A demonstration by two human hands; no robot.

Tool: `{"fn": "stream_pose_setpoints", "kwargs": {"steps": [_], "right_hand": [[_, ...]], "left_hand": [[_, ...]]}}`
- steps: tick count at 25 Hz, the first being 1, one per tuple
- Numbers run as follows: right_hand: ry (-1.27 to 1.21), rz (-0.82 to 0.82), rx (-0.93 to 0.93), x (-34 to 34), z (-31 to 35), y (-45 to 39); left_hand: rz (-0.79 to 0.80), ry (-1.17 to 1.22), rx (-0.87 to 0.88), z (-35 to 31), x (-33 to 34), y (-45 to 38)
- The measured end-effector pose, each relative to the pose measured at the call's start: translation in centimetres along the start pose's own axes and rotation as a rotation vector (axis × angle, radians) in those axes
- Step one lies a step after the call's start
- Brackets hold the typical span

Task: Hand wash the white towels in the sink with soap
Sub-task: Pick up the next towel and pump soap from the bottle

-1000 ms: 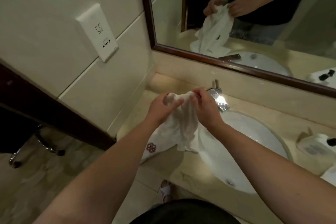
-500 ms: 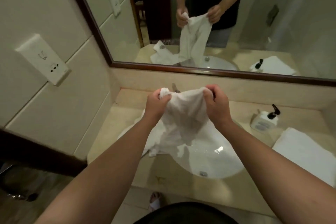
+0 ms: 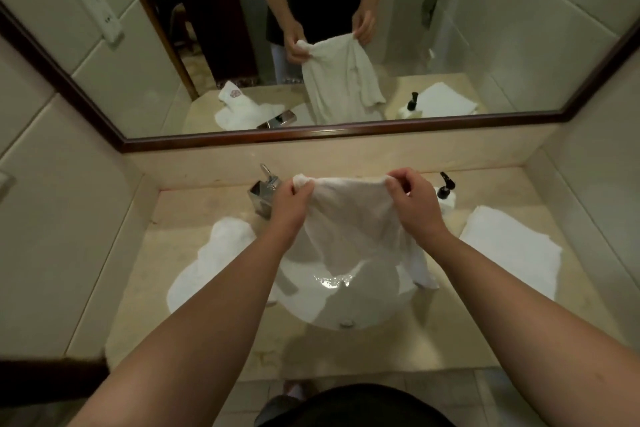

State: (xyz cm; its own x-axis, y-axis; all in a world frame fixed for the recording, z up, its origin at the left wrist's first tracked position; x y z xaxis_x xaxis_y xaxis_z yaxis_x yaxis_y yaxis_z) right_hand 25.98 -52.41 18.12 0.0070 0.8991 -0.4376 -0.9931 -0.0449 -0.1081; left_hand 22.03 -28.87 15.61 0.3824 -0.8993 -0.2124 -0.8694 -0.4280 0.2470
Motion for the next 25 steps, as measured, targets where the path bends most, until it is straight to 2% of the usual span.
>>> {"fn": "stream_pose_setpoints", "kwargs": {"steps": [5,14,18,22,25], "right_hand": [[0.012,-0.030,0.124,2.6,-1.8,-0.8],[0.176,0.003,0.343,9.7,-8.3,1.0],[0.239,0.056,0.444,11.0,-12.3,0.5],[0.284,0.108,0.505,11.9,-15.1,-1.7],[0.296,0.140,0.509,13.0,-16.7,-3.7]], "left_hand": [[0.034,0.049,-0.134,3.5,-0.8,-2.7],[0.120,-0.055,-0.314,12.7,-3.1,-4.6],[0.104,-0.075,-0.391,16.1,-2.6,-5.1],[0.009,-0.255,-0.420,18.2,-1.5,-6.9],[-0.025,-0.196,-0.493,19.5,-0.2,-8.2]]}}
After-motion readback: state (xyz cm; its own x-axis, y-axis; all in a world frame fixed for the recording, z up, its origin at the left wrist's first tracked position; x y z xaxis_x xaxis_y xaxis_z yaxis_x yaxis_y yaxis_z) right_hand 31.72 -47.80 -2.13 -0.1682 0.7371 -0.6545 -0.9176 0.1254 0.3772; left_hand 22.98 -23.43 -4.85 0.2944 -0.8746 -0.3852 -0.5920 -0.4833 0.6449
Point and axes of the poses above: each hand's wrist, its own y-axis away from the middle knuckle, its own x-axis out of the palm, z = x × y, the point moved 5 cm from there along -y, towards the middle knuckle
